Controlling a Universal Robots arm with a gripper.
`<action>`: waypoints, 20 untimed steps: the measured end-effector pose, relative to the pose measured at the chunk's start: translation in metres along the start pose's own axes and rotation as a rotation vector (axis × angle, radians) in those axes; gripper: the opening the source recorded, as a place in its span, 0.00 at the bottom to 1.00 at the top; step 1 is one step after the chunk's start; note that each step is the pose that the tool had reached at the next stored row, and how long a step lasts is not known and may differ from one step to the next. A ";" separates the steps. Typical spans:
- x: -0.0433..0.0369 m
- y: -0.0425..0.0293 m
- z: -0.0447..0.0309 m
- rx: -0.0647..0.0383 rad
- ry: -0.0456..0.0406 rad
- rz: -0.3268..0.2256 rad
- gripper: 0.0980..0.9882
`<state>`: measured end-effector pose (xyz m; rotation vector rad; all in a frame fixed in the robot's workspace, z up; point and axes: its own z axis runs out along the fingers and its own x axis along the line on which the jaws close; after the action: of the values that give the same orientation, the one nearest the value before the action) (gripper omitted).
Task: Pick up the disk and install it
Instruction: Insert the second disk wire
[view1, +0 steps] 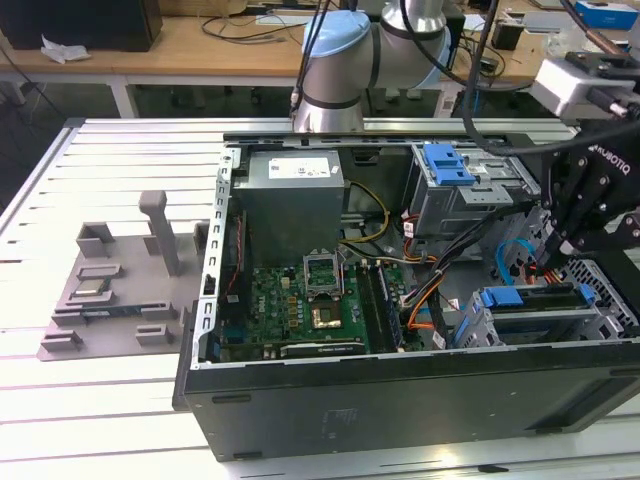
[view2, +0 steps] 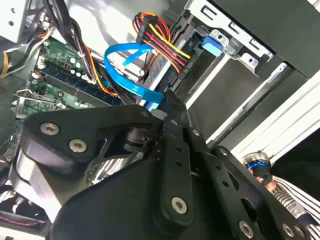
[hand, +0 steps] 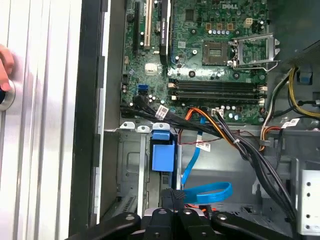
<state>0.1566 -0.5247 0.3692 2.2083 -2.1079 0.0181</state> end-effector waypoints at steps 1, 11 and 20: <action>0.0005 -0.0002 0.0025 0.000 0.0001 0.000 0.00; 0.0094 -0.0047 0.0122 0.000 -0.0002 0.000 0.00; 0.0107 -0.0091 0.0204 0.000 0.0001 0.000 0.00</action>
<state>0.1651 -0.5364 0.3491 2.2078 -2.1078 0.0178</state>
